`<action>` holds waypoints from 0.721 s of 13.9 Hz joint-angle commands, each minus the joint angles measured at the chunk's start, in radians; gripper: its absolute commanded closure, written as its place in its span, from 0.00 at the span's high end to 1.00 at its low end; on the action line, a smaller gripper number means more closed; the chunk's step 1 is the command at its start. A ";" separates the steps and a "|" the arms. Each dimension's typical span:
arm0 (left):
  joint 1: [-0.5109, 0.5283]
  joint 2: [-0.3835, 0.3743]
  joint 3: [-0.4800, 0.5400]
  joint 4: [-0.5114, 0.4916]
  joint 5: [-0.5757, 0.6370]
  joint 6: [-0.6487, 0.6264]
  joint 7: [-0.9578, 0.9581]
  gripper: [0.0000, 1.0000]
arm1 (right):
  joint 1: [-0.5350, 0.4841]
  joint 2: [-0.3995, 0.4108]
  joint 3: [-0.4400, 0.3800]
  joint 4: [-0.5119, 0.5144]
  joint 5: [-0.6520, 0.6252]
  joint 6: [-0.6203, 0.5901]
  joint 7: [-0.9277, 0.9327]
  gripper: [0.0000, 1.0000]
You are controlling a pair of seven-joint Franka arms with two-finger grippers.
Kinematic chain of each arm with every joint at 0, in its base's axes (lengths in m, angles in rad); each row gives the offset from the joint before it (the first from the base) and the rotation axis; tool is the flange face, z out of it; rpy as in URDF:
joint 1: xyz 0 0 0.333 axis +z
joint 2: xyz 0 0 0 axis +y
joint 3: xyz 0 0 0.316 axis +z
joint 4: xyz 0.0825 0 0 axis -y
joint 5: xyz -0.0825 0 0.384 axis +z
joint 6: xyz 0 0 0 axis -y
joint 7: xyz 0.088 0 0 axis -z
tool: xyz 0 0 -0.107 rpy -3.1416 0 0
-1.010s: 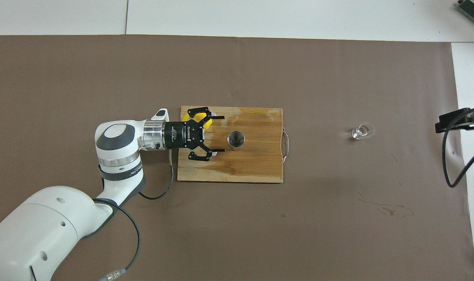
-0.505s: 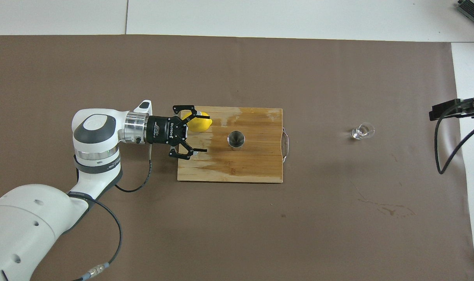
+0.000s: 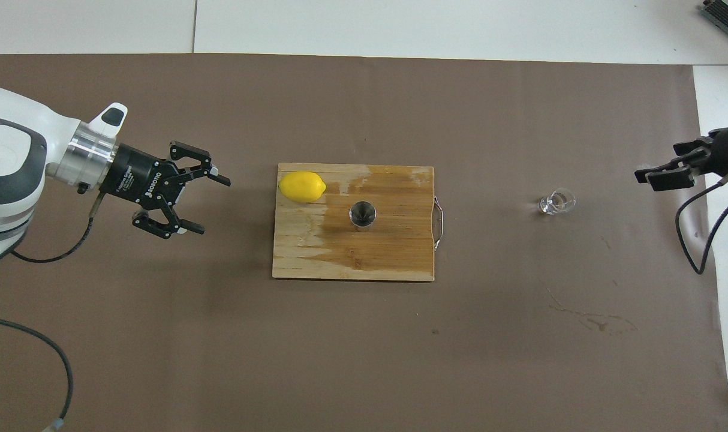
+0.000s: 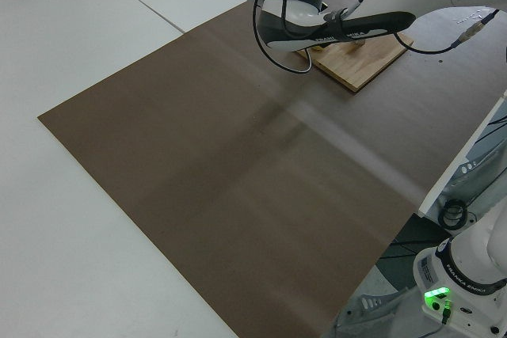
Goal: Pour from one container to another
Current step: 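Withdraw the left gripper from the cup while the right gripper moves forward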
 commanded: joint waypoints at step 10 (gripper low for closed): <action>-0.112 -0.195 -0.017 0.176 0.658 0.064 0.504 1.00 | -0.149 -0.047 0.006 -0.234 0.334 -0.022 -0.784 1.00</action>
